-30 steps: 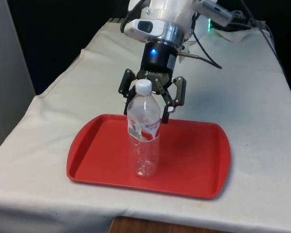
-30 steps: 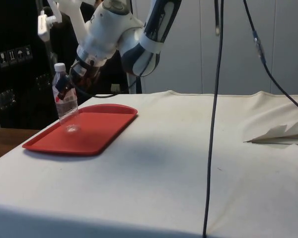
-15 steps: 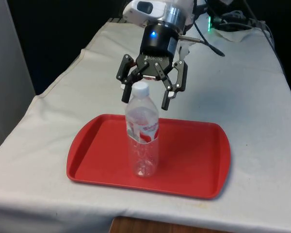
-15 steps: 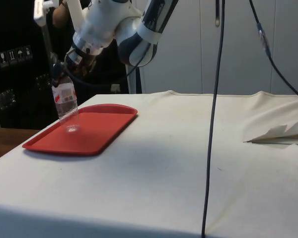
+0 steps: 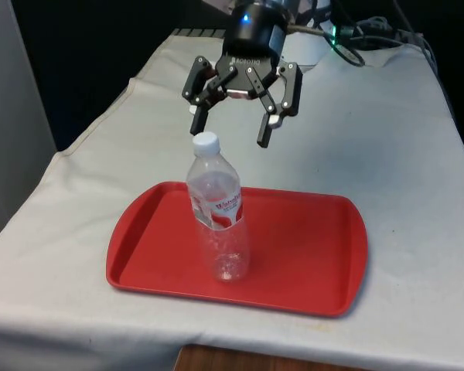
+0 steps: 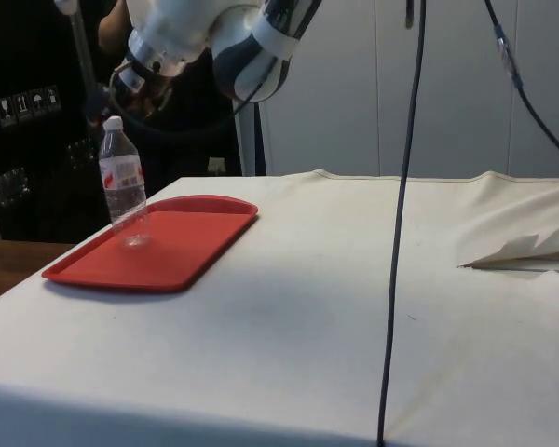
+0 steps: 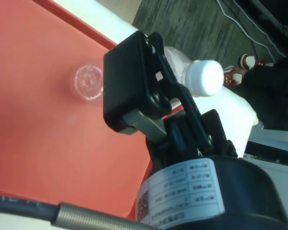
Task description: Place the bottle upright on the tray.
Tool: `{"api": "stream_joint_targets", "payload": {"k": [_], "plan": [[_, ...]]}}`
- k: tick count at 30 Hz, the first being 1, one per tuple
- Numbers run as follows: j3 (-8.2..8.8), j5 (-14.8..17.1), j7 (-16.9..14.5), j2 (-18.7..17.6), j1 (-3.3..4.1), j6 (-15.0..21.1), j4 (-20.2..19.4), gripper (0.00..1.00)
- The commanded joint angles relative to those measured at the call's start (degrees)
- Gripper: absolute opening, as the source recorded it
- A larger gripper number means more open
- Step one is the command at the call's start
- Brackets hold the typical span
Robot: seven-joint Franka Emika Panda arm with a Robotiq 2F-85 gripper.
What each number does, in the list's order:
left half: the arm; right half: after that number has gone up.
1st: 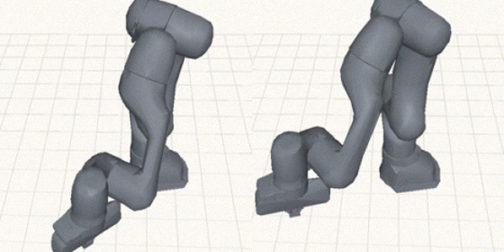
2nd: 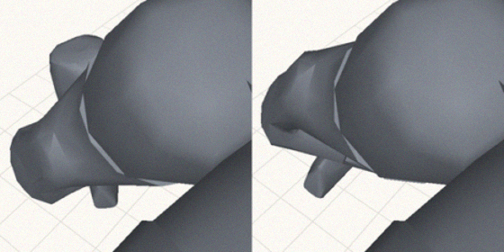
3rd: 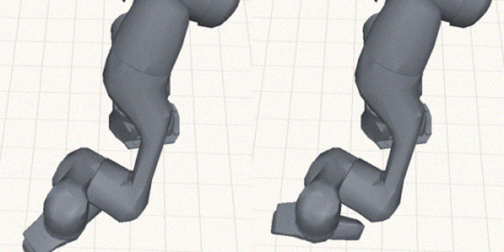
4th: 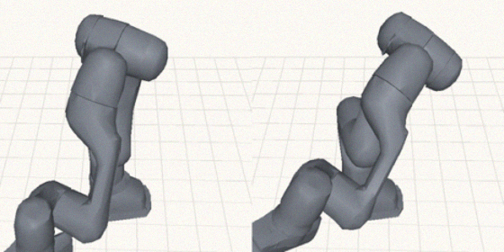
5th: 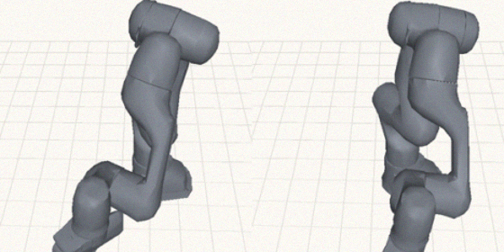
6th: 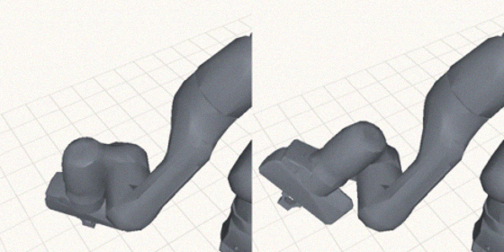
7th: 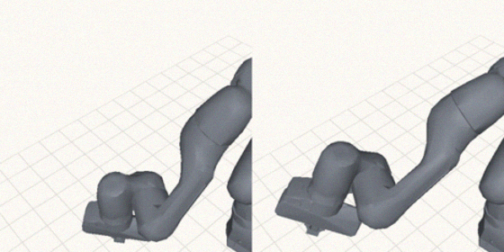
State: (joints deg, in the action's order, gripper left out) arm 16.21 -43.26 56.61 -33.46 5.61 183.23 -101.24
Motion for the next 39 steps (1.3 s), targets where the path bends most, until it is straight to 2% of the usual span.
{"api": "stream_joint_targets", "payload": {"k": [1, 5, 6, 7, 14, 15, 16, 23, 24, 25, 31, 32, 33, 35, 39], "plan": [[0.29, 0.11, 0.34, 0.46, 0.29, -0.29, 0.06, 1.00], [0.23, 0.17, 0.34, 1.72, 0.40, -0.80, 0.17, 1.00], [-0.06, 0.00, 0.00, 1.49, 0.11, -0.52, 0.11, 1.00], [0.23, 0.17, 0.34, 1.95, 0.40, -0.92, 0.17, 1.00], [0.17, 0.11, 0.34, 3.72, 0.52, -1.78, 0.57, 1.00], [-0.06, 0.00, 0.00, 3.38, 0.23, -1.43, 0.57, 1.00], [0.17, 0.11, 0.34, 3.95, 0.52, -1.95, 0.69, 1.00], [0.17, 0.11, 0.34, 5.73, 0.69, -2.81, 1.09, 1.00], [-0.06, 0.00, 0.00, 5.44, 0.46, -2.41, 0.92, 1.00], [0.17, 0.11, 0.34, 5.90, 0.69, -2.86, 1.15, 1.00], [0.17, 0.11, 0.40, 7.10, 0.92, -3.55, 1.72, 1.00], [-0.06, 0.00, 0.00, 6.88, 0.63, -3.21, 1.55, 1.00], [0.23, 0.11, 0.40, 7.28, 0.92, -3.67, 1.78, 1.00], [0.23, 0.11, 0.40, 7.73, 1.03, -3.84, 2.01, 1.00], [-0.11, 0.06, 0.00, 7.91, 0.80, -3.95, 2.06, 1.00]]}}
